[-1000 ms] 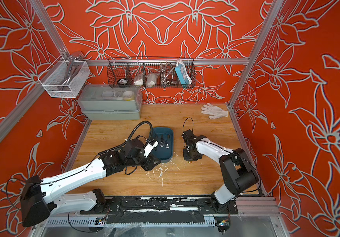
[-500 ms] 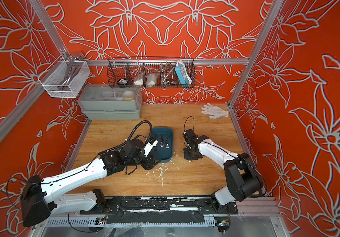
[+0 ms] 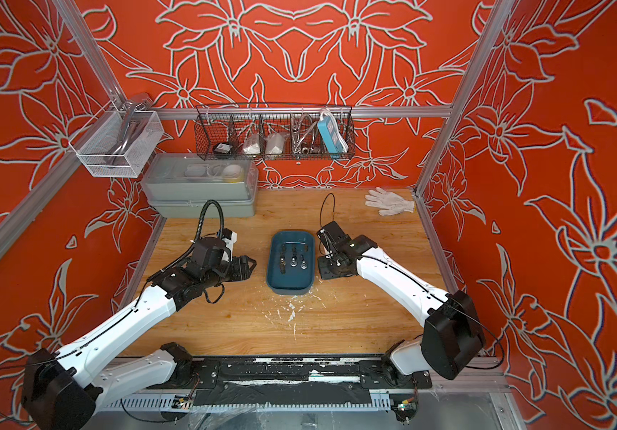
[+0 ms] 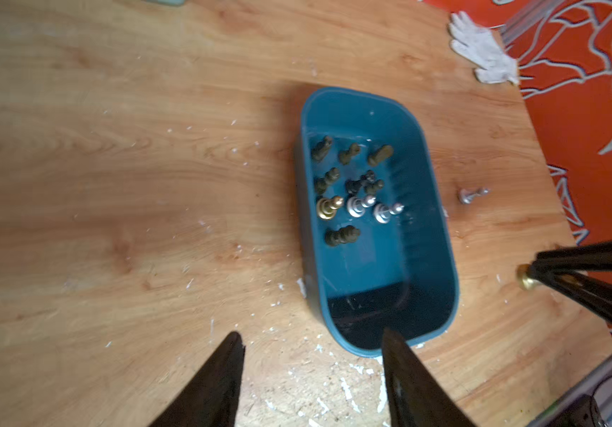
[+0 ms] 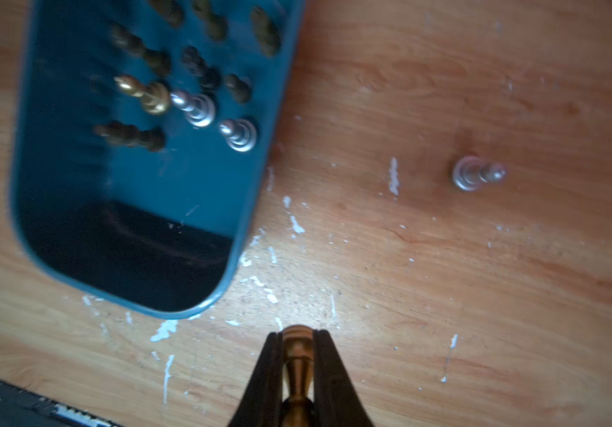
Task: Put the chess pieces into the storage box
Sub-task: Pick up the chess piece at the center of the board, then place the chess piece in the storage box.
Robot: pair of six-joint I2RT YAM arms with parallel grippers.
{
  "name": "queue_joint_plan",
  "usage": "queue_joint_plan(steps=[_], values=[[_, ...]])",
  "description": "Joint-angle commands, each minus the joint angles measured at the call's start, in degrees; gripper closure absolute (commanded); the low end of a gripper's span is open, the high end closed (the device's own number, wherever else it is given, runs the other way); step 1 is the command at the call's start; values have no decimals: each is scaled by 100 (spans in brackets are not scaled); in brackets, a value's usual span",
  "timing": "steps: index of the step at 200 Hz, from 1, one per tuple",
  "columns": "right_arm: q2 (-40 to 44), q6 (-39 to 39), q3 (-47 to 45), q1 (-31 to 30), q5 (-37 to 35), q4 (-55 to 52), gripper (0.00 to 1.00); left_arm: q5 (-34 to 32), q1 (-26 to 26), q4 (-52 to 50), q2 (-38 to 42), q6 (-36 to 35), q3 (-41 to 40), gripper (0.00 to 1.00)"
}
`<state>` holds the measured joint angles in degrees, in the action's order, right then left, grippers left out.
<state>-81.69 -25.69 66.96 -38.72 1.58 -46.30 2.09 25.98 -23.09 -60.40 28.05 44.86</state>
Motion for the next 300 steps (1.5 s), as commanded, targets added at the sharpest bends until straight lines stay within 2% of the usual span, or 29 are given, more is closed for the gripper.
queue_joint_plan(steps=[1, 76, 122, 201, 300], values=[[-255, 162, 481, -345, -3, -42, 88, -18, -145, -477, -60, 269, -21, 41], [-1984, 451, 1606, -782, 68, 321, 88, 408, -154, -423, -180, -41, -83, 42], [-2811, 513, 1963, -787, -335, 349, 88, 466, -154, -437, -182, -142, -92, 41], [-3522, 473, 2311, -797, -362, 439, 88, 656, -154, -319, -299, -157, -161, 41], [-3895, 415, 2415, -857, -446, 465, 88, 639, -154, -310, -306, -163, -179, 40]])
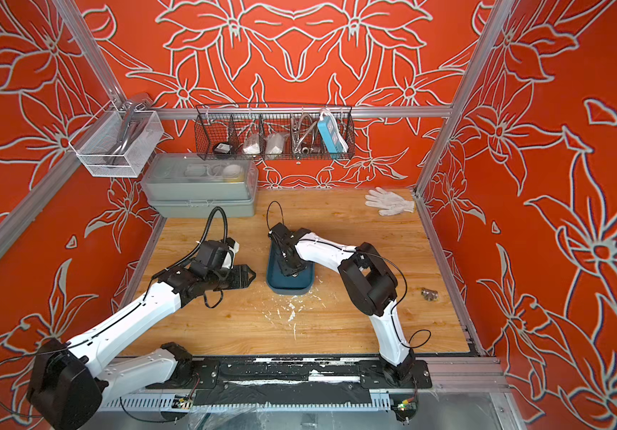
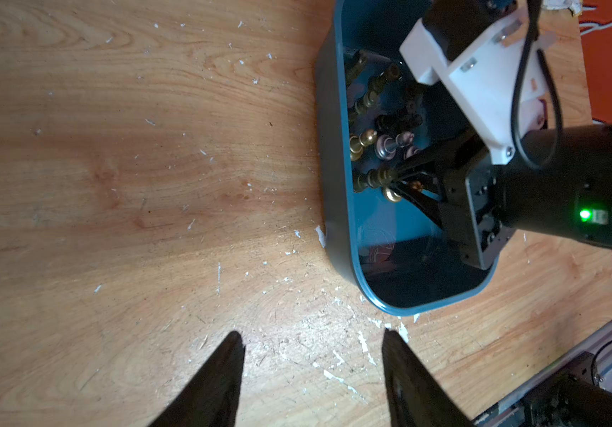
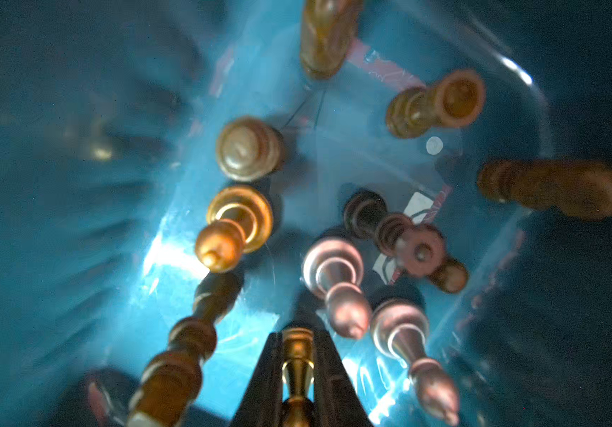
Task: Put the chess pieces into the storage box
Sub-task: Place the chess piece in the storage box.
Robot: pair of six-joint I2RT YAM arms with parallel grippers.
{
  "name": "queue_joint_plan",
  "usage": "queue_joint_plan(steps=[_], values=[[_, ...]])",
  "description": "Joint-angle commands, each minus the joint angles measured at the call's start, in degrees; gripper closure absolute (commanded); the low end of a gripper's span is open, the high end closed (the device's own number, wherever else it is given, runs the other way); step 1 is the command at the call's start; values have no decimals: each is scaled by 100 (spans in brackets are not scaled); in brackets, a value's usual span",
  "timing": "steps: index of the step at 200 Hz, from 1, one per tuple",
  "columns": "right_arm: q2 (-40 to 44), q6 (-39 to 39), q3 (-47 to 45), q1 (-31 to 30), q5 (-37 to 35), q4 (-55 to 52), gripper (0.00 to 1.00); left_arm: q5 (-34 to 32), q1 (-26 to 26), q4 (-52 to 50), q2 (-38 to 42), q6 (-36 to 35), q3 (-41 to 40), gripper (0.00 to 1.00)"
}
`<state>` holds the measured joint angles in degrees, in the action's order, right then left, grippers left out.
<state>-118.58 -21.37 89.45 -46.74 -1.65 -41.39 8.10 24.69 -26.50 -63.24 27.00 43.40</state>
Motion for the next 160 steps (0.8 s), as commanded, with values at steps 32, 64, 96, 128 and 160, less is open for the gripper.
queue_joint_plan(steps=[32, 64, 96, 128, 160], values=[[-305, -26, 215, -60, -147, -36, 88, 24, -25, 13, -4, -55, -33, 40], [-342, -34, 214, -62, -171, -53, 86, -9, -25, -13, 22, -57, -33, 40], [-316, -44, 206, -69, -191, -71, 82, -10, -23, -11, 0, -55, -24, 40], [-305, -43, 214, -73, -204, -85, 72, -10, -25, -22, -10, -46, -24, 39], [-264, -30, 291, -97, -196, -128, 69, -19, -25, -22, 10, -45, -16, 39]])
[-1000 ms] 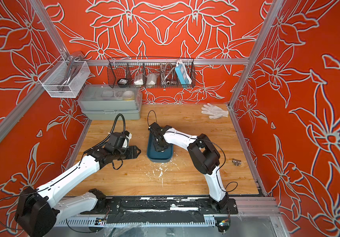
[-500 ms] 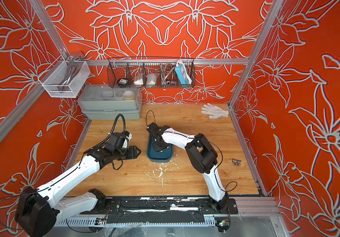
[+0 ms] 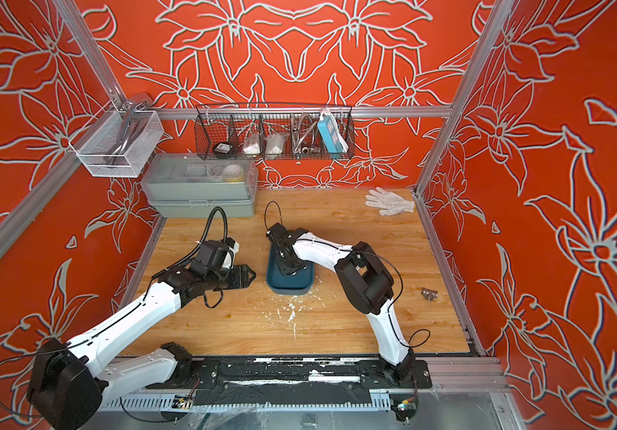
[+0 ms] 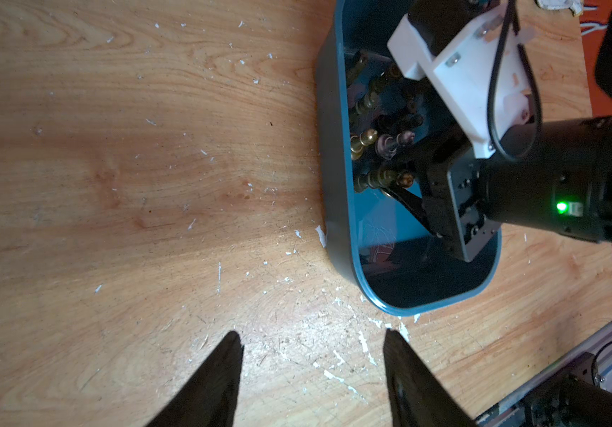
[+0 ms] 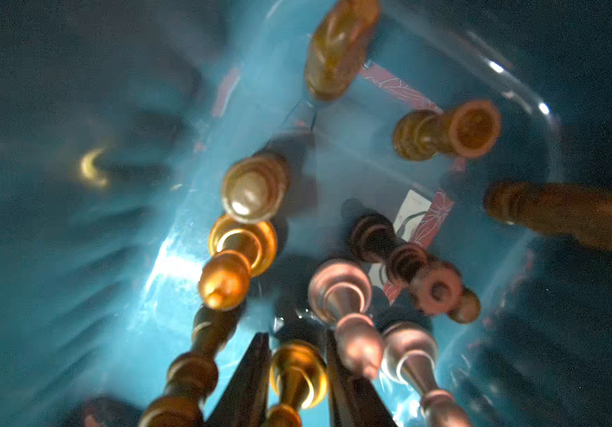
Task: Put the chess pieces into the storage box
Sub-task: Place the chess piece in the storage box.
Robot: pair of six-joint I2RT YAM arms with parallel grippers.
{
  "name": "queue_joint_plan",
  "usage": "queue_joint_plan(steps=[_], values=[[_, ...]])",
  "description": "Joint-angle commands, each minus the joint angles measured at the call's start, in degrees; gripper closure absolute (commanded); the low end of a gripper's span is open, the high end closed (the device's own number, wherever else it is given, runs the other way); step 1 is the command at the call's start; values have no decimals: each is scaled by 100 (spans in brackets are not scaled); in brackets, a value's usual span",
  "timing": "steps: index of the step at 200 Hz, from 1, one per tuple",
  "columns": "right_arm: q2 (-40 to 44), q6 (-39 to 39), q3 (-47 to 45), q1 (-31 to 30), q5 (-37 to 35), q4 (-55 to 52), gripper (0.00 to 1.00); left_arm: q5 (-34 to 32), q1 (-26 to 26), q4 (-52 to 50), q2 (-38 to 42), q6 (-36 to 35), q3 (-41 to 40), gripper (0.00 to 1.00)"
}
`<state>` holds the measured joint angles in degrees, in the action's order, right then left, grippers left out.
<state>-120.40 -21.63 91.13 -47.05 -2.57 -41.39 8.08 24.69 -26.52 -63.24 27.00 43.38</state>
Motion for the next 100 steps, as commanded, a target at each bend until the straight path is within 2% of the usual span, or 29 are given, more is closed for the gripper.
queue_joint_plan(steps=[1, 100], values=[[-81, -6, 128, -72, -104, -131, 69, -21, -25, -20, 12, -41, -13, 39], [535, 71, 264, -114, -184, -485, 63, -7, -25, -55, 14, -63, 148, 38]])
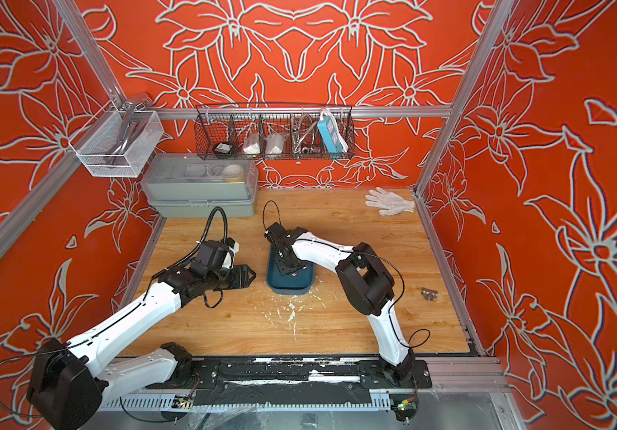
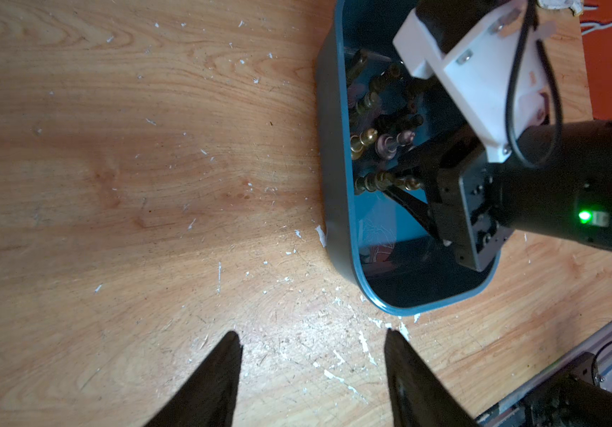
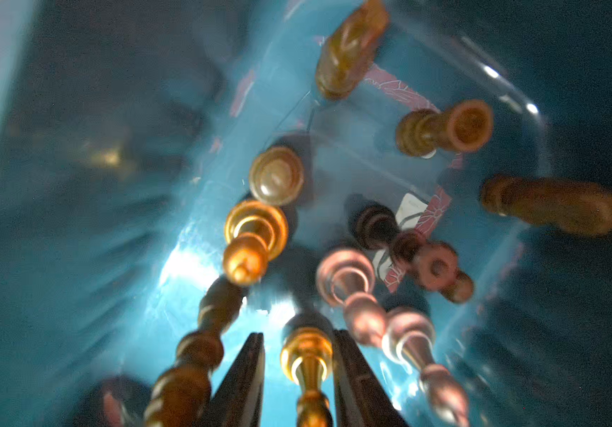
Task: Put the chess pieces into the storage box
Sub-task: Place the chess piece in the storage box, then pick up the chess piece at the center of the board.
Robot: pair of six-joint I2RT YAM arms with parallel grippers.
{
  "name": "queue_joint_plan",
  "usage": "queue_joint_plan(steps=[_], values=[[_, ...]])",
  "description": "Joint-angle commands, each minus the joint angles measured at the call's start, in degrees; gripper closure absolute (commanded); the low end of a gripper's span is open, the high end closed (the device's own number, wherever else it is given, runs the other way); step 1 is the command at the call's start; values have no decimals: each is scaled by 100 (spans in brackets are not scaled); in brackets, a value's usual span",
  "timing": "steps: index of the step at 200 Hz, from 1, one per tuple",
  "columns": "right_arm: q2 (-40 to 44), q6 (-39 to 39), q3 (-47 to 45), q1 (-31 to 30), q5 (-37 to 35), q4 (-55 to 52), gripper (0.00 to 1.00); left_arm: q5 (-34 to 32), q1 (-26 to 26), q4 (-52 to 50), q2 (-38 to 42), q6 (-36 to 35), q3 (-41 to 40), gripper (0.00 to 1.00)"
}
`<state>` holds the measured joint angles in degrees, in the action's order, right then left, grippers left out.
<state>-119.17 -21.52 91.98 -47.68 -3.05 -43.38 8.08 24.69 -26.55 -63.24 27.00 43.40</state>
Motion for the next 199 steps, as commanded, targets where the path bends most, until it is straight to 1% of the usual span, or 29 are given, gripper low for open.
queue_joint_plan(steps=[1, 40, 64, 81, 101, 121, 136, 161, 180, 199], values=[[426, 60, 179, -49, -135, -286, 63, -7, -25, -53, 9, -63, 149, 38], [924, 47, 198, -48, -87, -530, 61, -97, -26, -35, -1, -139, 388, 38], [1463, -14, 92, -21, -193, -663, 60, -260, -21, -129, 17, -215, 750, 38], [1915, -84, -133, 126, -174, -622, 58, -314, 20, -93, 56, -244, 1014, 38], [2450, -159, -504, 579, -100, -515, 56, -359, 209, -44, 2, -358, 1380, 38], [2766, -151, -850, 1209, -47, -503, 54, -335, 621, -47, -291, -617, 1860, 38], [2878, -113, -1120, 1744, -16, -463, 52, -367, 1036, -200, -680, -864, 2292, 37], [2777, -71, -1402, 2474, -83, -420, 50, -211, 1619, -208, -1320, -1096, 2791, 35], [2527, -146, -1510, 2921, -72, -370, 50, 105, 1867, -61, -1736, -1094, 2966, 31], [2257, -162, -1546, 3169, -15, -241, 49, 289, 2075, 101, -2030, -1136, 3075, 26]])
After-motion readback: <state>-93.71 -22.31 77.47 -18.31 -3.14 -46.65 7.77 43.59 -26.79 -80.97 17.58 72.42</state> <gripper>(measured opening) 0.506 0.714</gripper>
